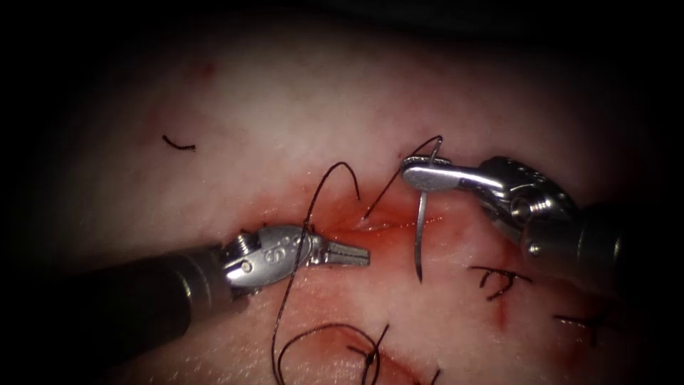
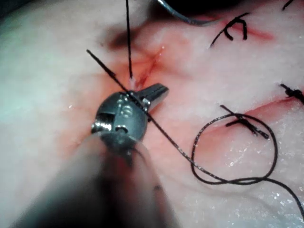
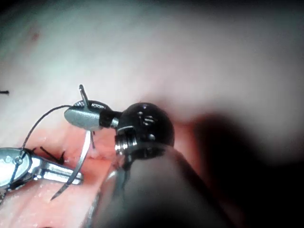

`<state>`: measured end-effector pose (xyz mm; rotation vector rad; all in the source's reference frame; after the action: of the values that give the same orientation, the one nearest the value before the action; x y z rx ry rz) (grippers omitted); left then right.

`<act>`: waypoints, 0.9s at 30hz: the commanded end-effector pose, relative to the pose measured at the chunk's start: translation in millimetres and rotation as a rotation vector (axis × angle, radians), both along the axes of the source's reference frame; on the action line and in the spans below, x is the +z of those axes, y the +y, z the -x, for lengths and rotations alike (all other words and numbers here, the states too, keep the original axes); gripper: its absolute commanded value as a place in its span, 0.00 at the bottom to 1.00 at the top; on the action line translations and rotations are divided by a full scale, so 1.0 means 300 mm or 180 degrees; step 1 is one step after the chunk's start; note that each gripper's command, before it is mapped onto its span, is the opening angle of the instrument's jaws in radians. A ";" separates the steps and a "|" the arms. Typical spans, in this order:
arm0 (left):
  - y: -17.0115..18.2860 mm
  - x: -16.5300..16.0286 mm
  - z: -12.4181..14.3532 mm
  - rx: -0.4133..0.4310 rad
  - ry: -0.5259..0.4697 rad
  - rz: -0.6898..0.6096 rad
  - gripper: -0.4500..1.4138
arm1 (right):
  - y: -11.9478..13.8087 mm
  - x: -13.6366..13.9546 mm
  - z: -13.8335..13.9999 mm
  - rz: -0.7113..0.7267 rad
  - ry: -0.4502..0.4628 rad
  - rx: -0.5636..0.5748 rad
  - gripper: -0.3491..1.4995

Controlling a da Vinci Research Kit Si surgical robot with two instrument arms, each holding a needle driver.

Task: Wound Closure
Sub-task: Open the wound using the left jaws.

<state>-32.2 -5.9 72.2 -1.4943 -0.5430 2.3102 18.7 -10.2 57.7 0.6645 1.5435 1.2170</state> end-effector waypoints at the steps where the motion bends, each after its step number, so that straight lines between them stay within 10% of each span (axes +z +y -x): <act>1: 0.002 0.005 0.0016 -0.0012 0.0068 0.0021 0.00 | 0.0004 0.0008 -0.0040 0.0091 0.0002 -0.0017 0.00; 19: 0.014 0.026 -0.0076 -0.0107 0.1179 0.0197 0.00 | -0.0036 0.0064 -0.0096 0.1279 -0.0501 -0.0011 0.00; 27: 0.005 0.023 -0.0066 0.0412 0.1497 0.0006 0.00 | -0.0006 0.0165 -0.0149 0.1824 -0.0815 0.0092 0.00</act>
<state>-29.8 -5.2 78.4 -0.8712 -0.5262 2.6411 22.4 -10.5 62.1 0.0963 1.5804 0.7804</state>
